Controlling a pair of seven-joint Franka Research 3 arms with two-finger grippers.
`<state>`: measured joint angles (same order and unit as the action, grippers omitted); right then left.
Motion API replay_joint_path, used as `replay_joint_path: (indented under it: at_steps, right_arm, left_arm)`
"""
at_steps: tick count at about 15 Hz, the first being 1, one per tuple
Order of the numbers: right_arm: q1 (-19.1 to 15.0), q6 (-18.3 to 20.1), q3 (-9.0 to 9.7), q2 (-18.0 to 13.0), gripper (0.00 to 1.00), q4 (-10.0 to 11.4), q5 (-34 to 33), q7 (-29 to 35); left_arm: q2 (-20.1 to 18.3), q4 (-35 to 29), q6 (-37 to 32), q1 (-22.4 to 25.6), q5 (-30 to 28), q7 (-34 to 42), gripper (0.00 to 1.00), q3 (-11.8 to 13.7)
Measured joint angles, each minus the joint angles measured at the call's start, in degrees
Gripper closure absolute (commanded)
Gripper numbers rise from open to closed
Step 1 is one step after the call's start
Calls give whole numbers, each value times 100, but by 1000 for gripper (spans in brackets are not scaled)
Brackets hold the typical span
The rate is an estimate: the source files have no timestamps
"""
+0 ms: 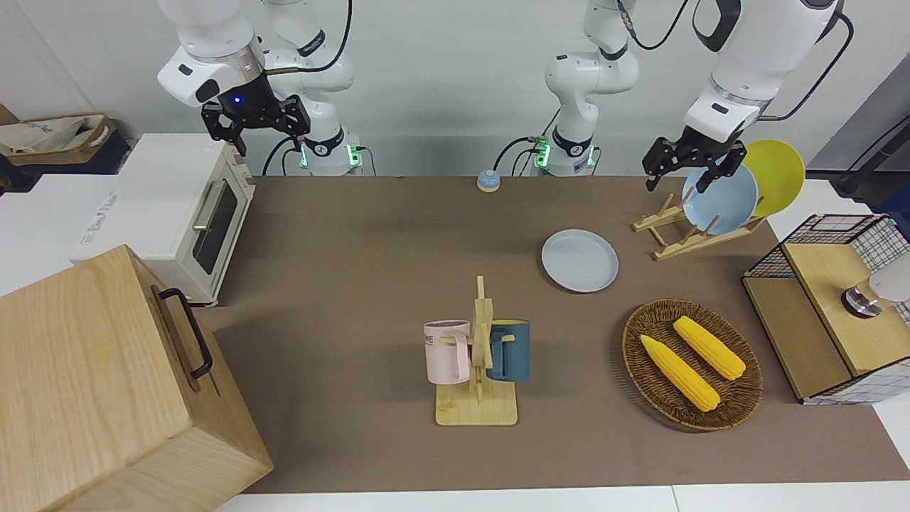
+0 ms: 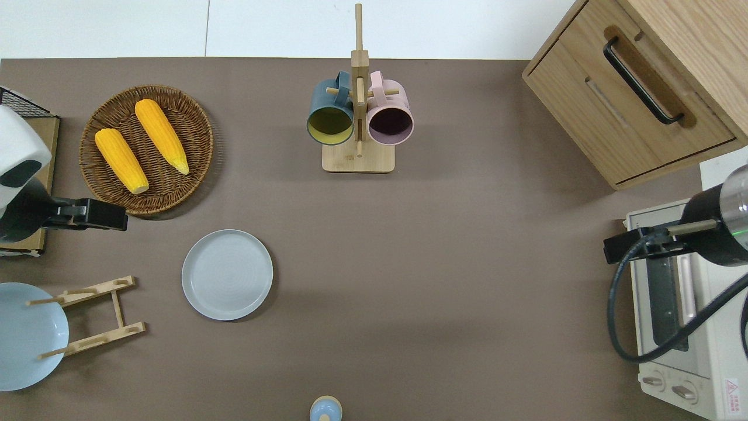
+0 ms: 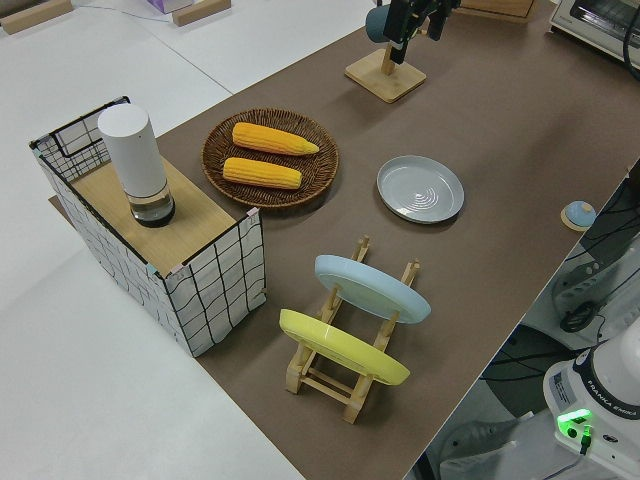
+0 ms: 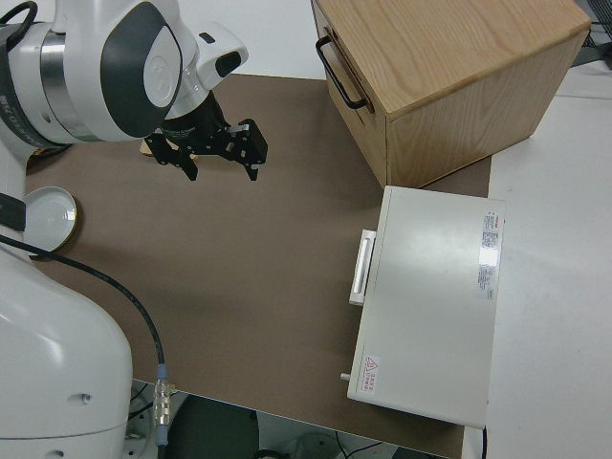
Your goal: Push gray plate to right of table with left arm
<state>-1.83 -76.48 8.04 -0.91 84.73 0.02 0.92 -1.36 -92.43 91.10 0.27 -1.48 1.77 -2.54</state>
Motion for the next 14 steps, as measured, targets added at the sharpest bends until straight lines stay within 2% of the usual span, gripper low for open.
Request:
replay_joint_path:
  at_steps: [14]
  right_arm:
    - [0,0,0,0,17,0,0,0]
  left_arm:
    - [-6,0,-145,-3,8,-3,5,-60]
